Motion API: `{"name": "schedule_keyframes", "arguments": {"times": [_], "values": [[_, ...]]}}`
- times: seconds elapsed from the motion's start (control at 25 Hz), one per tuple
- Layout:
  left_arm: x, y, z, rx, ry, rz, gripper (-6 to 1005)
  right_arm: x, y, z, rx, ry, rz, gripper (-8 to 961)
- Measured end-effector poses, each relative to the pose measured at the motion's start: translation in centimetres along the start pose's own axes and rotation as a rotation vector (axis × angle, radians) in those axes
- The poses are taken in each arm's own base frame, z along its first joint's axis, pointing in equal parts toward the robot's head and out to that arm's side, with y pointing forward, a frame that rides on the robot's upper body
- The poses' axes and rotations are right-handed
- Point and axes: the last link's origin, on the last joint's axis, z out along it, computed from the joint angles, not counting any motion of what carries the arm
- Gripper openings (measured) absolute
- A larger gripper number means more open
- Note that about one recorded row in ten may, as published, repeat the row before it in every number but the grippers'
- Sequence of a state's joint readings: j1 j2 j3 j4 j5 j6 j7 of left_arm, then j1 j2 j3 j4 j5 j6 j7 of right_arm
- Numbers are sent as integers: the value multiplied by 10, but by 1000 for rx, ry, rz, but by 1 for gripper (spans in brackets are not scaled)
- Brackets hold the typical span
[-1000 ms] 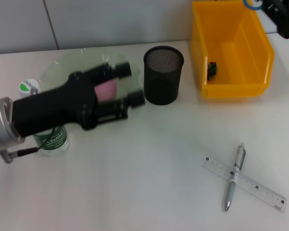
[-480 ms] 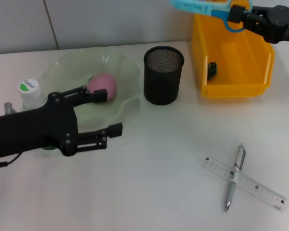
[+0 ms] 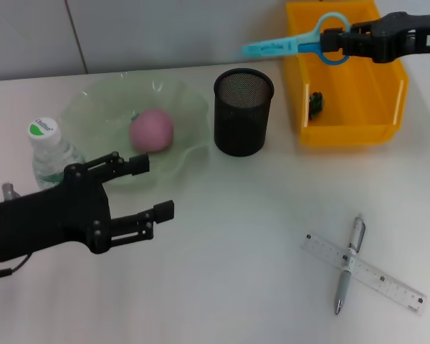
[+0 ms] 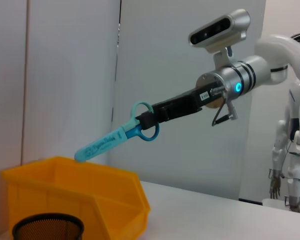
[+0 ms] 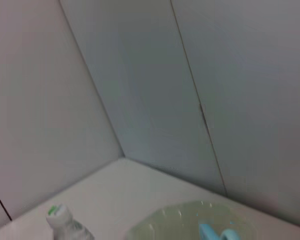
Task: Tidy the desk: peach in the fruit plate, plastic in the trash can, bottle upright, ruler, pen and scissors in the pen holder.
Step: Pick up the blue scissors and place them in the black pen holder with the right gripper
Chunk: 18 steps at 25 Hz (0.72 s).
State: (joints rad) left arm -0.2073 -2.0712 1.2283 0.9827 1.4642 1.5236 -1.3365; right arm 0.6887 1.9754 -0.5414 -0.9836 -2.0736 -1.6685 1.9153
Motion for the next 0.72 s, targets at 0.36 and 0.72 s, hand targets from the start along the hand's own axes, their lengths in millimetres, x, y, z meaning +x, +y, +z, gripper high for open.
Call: {"name": "schedule_keyframes", "arguments": {"times": [0.36, 0.72], "values": [[-19, 3, -1, 35, 59, -20, 810, -23, 1, 19, 39, 183, -1, 80], [-35, 6, -4, 79, 95, -12, 810, -52, 4, 32, 75, 297, 16, 79]]}}
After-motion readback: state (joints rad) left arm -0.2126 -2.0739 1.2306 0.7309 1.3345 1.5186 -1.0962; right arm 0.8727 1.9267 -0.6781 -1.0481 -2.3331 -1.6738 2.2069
